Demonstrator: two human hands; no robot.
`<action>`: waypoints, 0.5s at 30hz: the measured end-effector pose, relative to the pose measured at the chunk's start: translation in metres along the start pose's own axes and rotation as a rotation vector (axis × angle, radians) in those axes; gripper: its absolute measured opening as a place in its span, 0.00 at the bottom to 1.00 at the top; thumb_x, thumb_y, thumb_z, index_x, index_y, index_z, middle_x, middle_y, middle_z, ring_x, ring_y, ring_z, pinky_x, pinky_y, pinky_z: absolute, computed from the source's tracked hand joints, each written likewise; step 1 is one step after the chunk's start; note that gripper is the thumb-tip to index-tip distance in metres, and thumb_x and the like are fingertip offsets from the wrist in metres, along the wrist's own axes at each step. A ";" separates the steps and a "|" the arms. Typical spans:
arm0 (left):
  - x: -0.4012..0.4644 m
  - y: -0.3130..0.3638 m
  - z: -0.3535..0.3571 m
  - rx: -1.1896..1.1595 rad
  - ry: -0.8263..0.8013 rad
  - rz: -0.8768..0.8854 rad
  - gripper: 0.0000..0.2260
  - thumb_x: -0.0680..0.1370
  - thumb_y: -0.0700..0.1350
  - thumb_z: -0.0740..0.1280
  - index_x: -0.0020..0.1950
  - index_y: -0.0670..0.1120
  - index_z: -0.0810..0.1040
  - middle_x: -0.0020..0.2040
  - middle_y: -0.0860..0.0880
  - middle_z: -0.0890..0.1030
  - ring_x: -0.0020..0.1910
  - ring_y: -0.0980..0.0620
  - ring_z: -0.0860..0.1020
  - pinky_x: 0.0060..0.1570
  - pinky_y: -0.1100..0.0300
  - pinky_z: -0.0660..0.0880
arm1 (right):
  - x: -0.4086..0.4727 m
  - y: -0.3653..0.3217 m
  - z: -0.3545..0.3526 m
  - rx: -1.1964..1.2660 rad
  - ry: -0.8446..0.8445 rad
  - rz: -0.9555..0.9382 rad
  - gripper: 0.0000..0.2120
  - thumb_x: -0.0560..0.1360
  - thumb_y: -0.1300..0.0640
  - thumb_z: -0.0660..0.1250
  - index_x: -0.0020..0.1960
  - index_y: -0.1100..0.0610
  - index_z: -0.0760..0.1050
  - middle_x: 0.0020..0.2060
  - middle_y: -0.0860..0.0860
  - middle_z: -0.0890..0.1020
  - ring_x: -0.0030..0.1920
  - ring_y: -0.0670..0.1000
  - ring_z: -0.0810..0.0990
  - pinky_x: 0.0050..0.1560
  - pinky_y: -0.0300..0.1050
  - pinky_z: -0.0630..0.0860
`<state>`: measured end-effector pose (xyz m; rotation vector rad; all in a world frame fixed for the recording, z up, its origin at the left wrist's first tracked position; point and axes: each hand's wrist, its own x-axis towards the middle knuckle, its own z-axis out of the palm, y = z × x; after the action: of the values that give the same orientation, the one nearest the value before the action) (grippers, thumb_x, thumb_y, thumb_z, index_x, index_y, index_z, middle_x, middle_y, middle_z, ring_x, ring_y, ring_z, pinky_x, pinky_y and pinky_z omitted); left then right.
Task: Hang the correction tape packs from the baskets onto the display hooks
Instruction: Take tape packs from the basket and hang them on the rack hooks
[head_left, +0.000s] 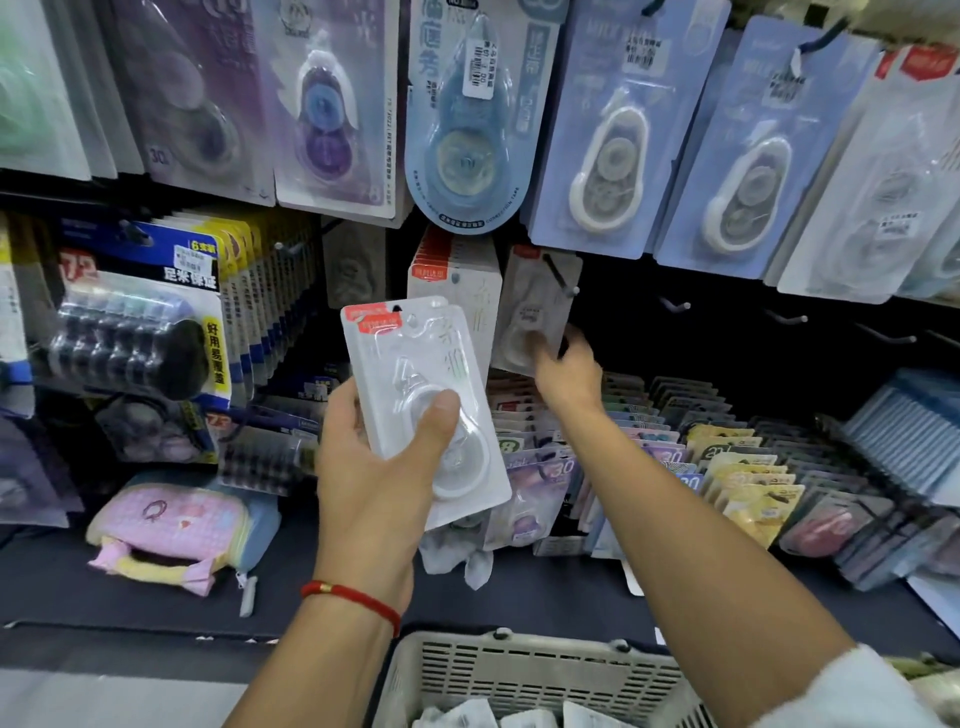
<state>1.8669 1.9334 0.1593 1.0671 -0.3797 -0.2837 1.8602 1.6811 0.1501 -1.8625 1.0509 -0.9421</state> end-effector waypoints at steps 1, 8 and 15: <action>-0.001 0.000 0.001 0.000 -0.006 0.000 0.28 0.64 0.55 0.80 0.63 0.56 0.79 0.52 0.57 0.87 0.49 0.58 0.86 0.41 0.66 0.81 | 0.004 0.002 0.002 -0.058 -0.019 0.062 0.24 0.83 0.41 0.63 0.72 0.55 0.74 0.62 0.60 0.82 0.60 0.64 0.81 0.60 0.57 0.80; -0.004 -0.003 0.002 0.049 -0.038 0.020 0.26 0.64 0.52 0.82 0.59 0.53 0.79 0.50 0.57 0.87 0.45 0.59 0.86 0.37 0.68 0.79 | -0.058 -0.001 -0.033 0.059 -0.107 -0.085 0.13 0.85 0.48 0.64 0.63 0.55 0.79 0.58 0.54 0.84 0.57 0.57 0.84 0.60 0.58 0.81; -0.013 -0.012 0.015 0.100 -0.129 0.023 0.26 0.65 0.54 0.84 0.58 0.53 0.79 0.51 0.55 0.87 0.48 0.57 0.87 0.40 0.66 0.82 | -0.153 -0.014 -0.096 0.027 -0.497 -0.399 0.15 0.78 0.40 0.70 0.63 0.42 0.78 0.49 0.45 0.85 0.45 0.51 0.84 0.45 0.47 0.84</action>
<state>1.8482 1.9217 0.1531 1.1450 -0.5266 -0.3166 1.7228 1.7974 0.1686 -2.1730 0.3739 -0.6435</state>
